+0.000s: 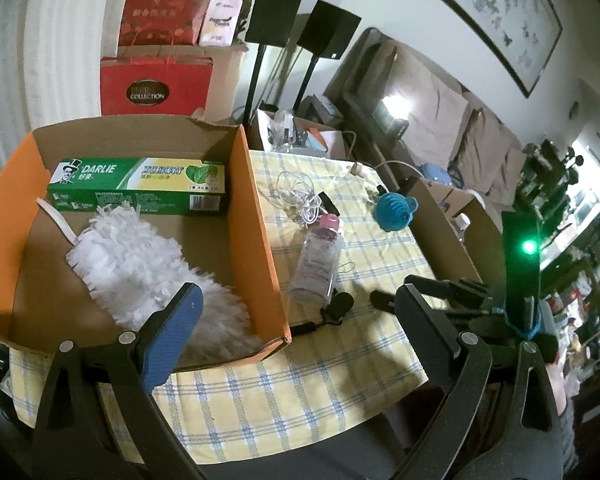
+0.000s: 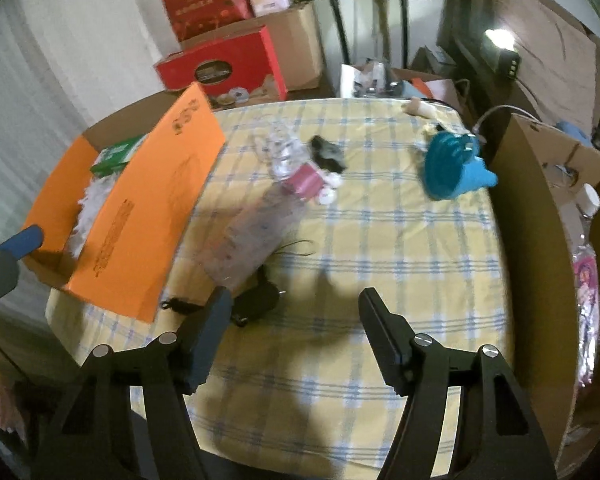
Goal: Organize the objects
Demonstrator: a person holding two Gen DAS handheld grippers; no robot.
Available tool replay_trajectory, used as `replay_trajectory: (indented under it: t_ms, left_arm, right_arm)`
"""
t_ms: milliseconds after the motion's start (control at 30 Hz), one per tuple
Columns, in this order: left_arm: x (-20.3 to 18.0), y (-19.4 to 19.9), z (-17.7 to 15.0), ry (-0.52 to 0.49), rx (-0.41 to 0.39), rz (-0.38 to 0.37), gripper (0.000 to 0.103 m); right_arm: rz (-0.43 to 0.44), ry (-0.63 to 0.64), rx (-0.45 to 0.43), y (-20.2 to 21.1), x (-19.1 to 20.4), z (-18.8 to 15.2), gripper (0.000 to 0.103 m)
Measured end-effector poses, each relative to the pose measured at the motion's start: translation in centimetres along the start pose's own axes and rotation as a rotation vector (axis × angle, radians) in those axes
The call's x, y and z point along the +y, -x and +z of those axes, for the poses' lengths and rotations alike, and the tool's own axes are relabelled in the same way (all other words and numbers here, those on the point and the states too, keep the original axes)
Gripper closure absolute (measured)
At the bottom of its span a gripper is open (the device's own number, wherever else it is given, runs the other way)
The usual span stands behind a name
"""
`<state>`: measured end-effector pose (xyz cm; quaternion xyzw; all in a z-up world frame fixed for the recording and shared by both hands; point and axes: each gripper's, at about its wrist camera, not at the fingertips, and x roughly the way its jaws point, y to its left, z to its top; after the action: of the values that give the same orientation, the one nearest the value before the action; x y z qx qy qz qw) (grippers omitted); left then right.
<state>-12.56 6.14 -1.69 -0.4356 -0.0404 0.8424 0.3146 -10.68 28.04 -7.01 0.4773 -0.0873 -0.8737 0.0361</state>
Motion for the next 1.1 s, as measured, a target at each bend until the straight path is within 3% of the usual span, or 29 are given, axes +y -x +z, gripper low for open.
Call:
replay_trajectory:
  t_ms: [233,433,967,1100]
  left_arm:
    - [0.7,-0.2,-0.1,0.017,0.016,-0.005,0.007]
    - [2.1,0.2,-0.1,0.033,0.02,0.007,0.007]
    - [4.6,0.3,0.1,0.077,0.029,-0.005,0.007]
    - [4.9,0.2,0.0,0.094,0.036,-0.017,0.007]
  right_arm:
    - [0.085,0.189,0.046,-2.2,5.2,-0.2,0.059]
    - [0.131,0.312,0.099,-4.9,7.4,-0.5,0.069]
    - [0.117,0.644,0.177,-7.4,10.2,-1.8,0.071]
    - [0.139,0.644,0.174,-7.6,10.2,-1.7,0.075]
